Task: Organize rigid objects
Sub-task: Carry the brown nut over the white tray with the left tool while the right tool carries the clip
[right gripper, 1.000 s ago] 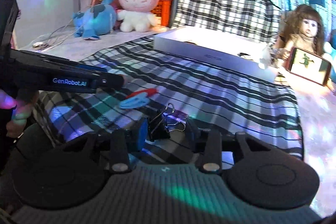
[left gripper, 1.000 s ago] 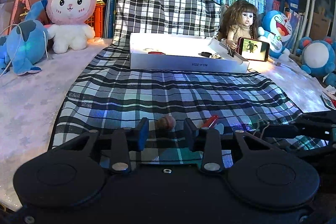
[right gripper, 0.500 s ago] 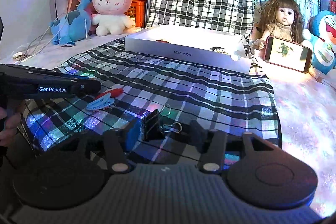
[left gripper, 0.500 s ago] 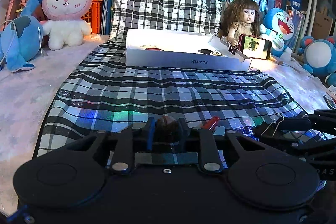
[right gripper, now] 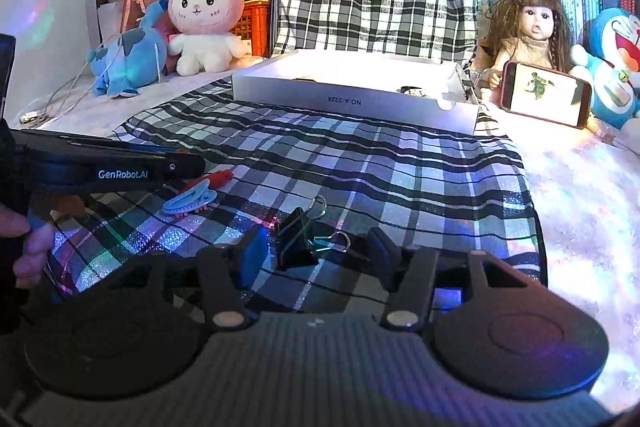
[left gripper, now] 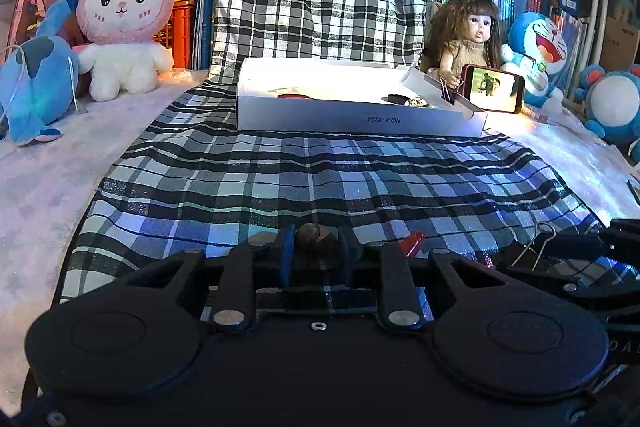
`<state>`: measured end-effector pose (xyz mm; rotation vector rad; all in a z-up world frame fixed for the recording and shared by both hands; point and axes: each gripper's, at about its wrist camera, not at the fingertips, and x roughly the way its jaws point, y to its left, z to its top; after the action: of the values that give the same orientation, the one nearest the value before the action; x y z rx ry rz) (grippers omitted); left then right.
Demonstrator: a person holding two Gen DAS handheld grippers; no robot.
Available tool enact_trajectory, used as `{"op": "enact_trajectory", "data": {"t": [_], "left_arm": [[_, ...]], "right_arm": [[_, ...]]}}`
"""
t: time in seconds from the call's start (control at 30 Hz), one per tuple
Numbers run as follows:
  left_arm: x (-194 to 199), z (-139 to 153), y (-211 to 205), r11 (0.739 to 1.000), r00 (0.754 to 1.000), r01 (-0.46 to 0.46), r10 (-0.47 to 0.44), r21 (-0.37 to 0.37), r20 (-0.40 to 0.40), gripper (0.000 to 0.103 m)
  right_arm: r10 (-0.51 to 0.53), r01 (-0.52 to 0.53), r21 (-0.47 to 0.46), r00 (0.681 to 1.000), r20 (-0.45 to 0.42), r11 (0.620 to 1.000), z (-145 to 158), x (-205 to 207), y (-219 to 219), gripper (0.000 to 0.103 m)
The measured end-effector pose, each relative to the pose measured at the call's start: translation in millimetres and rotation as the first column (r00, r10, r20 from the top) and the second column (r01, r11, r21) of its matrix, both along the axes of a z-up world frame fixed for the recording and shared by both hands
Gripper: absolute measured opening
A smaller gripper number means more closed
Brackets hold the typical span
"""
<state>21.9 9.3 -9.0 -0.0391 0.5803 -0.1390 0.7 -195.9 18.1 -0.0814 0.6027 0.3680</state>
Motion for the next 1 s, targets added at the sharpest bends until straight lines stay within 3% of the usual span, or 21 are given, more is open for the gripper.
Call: {"op": "enact_trajectory", "data": {"t": [0.03, 0.47, 1.0], "left_arm": [[0, 0, 0, 1.0, 1.0, -0.002, 0.002, -0.005, -0.001, 0.022], [0, 12, 0, 1.0, 1.0, -0.01, 0.01, 0.01, 0.012, 0.021], [38, 38, -5, 1.0, 1.0, -0.005, 0.005, 0.009, 0.017, 0.021]], "right_arm": [[-0.002, 0.002, 0.0, 1.0, 0.007, 1.0, 0, -1, 0, 0.045], [-0.047, 0.046, 0.041, 0.999, 0.022, 0.998, 8, 6, -1, 0.045], [-0.143, 0.139, 0.061, 0.988, 0.063, 0.988, 32, 47, -16, 0.045]]}}
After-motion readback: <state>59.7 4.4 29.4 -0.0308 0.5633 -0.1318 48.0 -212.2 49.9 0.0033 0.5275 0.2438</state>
